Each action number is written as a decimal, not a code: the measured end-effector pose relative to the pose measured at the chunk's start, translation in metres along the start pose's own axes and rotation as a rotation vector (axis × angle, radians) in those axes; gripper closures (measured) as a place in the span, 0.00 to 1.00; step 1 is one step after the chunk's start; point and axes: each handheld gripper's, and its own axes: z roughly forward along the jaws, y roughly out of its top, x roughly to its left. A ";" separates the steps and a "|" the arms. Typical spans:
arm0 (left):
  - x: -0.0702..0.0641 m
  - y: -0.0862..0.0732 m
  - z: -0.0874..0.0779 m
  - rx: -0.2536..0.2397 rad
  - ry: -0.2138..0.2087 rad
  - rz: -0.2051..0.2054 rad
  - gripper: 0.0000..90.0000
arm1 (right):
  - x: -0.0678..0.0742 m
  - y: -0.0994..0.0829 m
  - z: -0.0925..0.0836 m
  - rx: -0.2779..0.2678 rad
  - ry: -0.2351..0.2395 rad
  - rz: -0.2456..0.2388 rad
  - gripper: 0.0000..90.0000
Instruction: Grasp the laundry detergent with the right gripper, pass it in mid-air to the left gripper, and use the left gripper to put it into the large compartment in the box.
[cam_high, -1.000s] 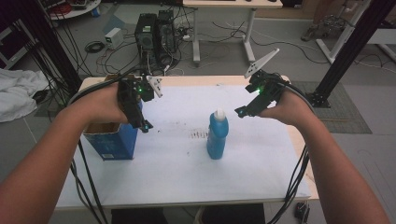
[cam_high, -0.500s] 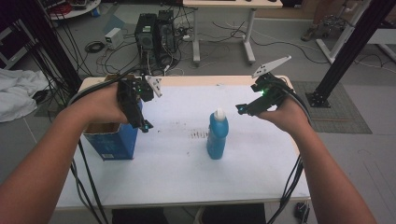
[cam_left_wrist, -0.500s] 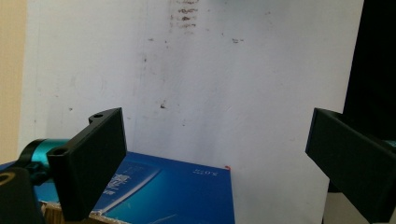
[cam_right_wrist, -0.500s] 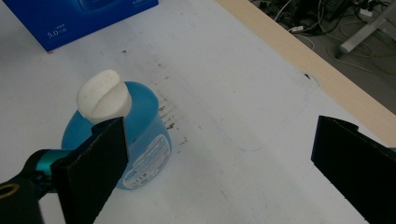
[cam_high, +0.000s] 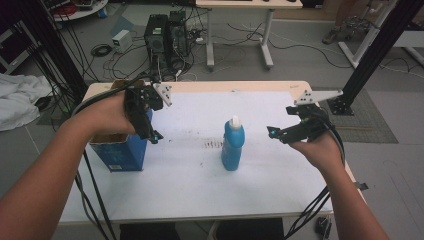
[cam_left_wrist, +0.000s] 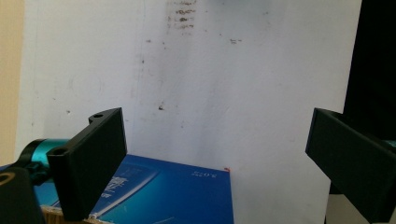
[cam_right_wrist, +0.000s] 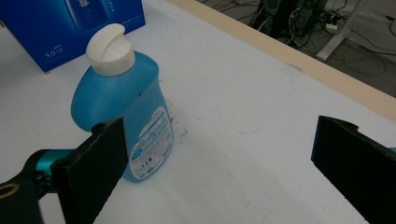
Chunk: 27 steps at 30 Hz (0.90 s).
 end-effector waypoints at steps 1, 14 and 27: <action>0.000 0.000 0.000 -0.002 -0.001 -0.002 0.06 | 0.002 -0.005 -0.001 -0.006 -0.002 0.007 0.04; -0.003 -0.002 0.000 -0.017 0.000 0.007 0.06 | 0.029 -0.044 -0.005 -0.027 -0.038 0.016 0.03; -0.005 -0.004 0.001 -0.024 0.002 0.003 0.06 | 0.074 -0.082 0.021 -0.019 -0.020 0.010 0.03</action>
